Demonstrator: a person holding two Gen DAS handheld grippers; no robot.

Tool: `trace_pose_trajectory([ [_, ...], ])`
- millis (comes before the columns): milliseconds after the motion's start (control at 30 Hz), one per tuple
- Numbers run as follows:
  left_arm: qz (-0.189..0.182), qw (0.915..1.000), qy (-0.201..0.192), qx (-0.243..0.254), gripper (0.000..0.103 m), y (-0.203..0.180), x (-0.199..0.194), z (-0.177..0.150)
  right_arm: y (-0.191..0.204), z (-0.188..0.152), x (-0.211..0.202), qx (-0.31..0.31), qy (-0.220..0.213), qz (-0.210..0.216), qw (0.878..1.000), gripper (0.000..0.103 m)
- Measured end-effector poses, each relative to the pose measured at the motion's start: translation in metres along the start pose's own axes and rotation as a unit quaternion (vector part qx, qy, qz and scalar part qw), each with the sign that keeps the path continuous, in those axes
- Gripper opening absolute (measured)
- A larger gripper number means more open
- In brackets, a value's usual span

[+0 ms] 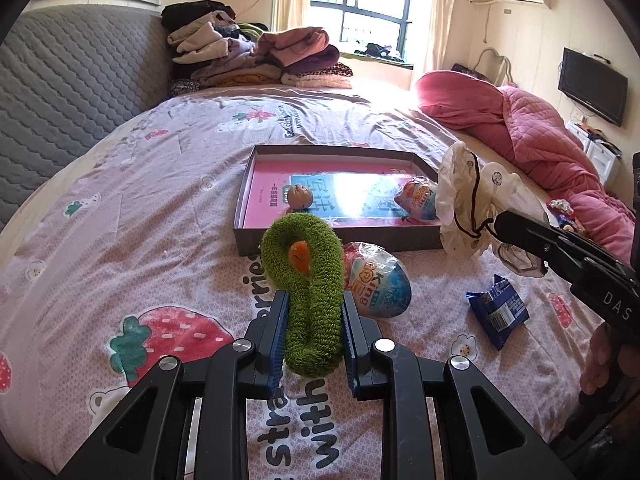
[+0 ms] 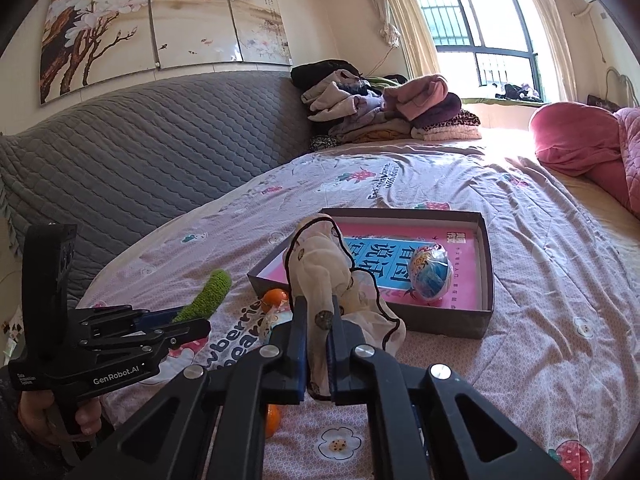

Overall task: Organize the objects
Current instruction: 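Lift the green ring with the left tool while the right tool lifts the white cloth, then carry the green ring with the left tool over the box while the right tool carries the cloth there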

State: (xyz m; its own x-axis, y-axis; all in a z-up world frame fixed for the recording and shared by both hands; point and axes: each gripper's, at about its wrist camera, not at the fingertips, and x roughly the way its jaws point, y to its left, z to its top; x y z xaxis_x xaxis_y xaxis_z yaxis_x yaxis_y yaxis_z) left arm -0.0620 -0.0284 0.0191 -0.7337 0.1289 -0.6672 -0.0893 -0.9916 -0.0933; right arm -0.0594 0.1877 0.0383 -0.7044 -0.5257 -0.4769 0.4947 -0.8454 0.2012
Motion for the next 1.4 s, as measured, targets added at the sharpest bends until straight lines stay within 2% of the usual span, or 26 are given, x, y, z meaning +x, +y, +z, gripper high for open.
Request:
trace_pose_trajectory([
  [467,-0.002,0.9997,-0.022,0.006,0.025,-0.006,-0.004,0.018,0.009,0.023,0.004,-0.017,-0.014,0.012,1.000,0.007],
  [867,-0.006,0.9996,-0.028,0.009,0.026,-0.011,0.003,0.044,-0.003,0.047,0.004,-0.007,-0.027,0.016,0.999,0.007],
  [1200,0.004,0.9994,-0.034,0.010,0.026,-0.009,0.018,0.074,-0.017,0.084,0.012,-0.029,-0.057,-0.001,0.998,0.007],
  [1400,0.011,0.9992,-0.034,0.020,0.026,-0.015,0.033,0.092,-0.036,0.095,0.026,-0.025,-0.054,-0.020,0.998,0.007],
])
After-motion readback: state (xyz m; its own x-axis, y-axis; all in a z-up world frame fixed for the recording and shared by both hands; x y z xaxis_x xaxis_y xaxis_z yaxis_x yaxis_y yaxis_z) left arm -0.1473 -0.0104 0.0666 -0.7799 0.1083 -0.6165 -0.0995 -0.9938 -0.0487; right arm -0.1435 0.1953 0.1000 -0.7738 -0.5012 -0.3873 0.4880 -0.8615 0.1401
